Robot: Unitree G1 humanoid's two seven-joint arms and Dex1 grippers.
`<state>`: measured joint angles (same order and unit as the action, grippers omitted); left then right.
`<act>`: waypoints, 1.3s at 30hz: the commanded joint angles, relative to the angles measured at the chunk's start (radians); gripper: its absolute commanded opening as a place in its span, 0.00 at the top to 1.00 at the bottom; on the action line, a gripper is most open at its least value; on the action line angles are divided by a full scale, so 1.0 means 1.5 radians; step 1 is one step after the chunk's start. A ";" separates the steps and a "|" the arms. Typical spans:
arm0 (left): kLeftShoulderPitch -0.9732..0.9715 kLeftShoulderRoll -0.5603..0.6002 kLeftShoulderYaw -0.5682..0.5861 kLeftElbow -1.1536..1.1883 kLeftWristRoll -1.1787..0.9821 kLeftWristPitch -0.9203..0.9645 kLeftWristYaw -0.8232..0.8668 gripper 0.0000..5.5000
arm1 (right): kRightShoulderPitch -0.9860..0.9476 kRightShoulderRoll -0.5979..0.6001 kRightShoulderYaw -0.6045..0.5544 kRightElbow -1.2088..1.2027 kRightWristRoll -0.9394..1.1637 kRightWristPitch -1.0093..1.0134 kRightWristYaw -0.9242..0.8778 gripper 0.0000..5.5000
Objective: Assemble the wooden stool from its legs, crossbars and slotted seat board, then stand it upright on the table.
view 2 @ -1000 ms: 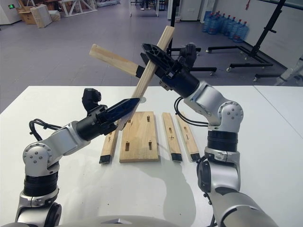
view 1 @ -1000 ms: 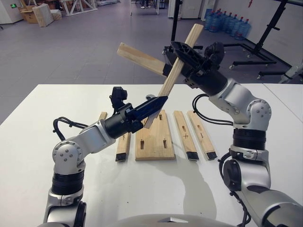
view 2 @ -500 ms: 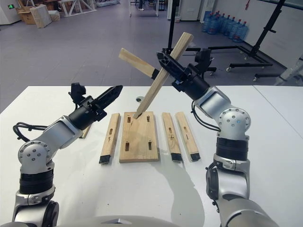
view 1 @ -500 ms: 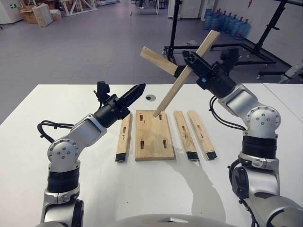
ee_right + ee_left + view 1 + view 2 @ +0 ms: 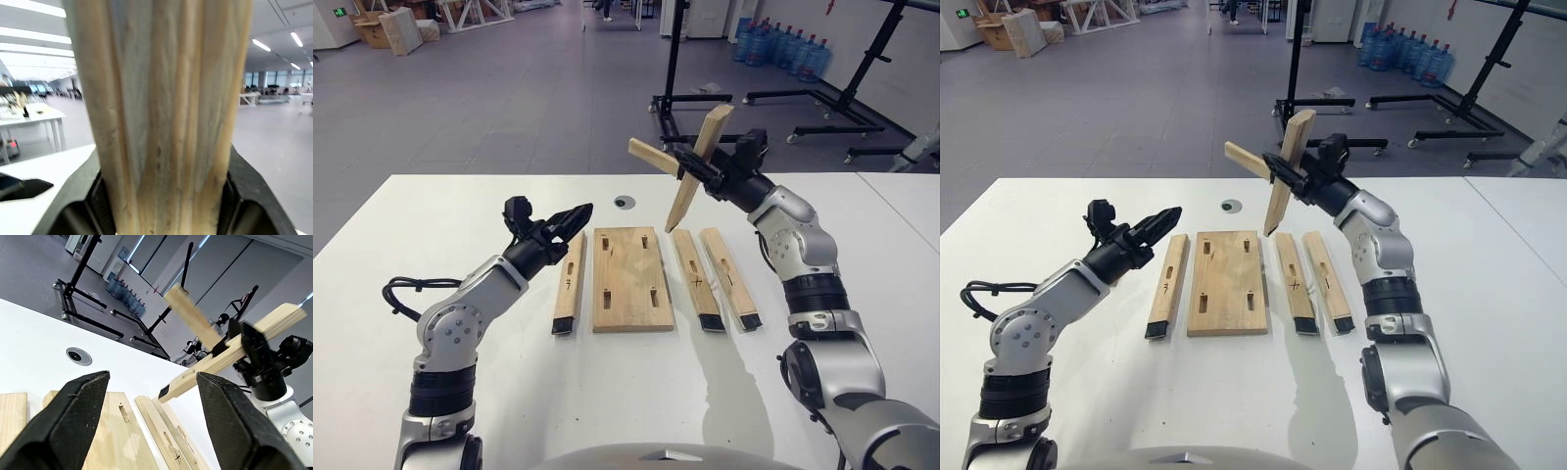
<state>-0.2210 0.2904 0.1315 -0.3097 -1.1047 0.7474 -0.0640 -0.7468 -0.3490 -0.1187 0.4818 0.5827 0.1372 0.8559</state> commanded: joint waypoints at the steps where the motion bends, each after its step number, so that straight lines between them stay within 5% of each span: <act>1: 0.009 -0.007 -0.005 -0.005 0.024 0.003 -0.006 0.41 | -0.040 0.022 -0.032 0.070 0.022 -0.069 0.116 0.63; 10: 0.017 -0.016 -0.012 -0.014 0.056 0.015 -0.019 0.41 | -0.078 0.064 -0.009 0.289 -0.091 -0.383 0.310 0.63; 39: 0.040 -0.053 -0.033 -0.041 0.093 0.033 -0.028 0.41 | -0.096 0.089 -0.022 0.411 -0.160 -0.473 0.356 0.63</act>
<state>-0.1676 0.2105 0.0874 -0.3501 -0.9741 0.7797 -0.1065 -0.8628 -0.2177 -0.1439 1.0934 0.3527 -0.5562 1.3939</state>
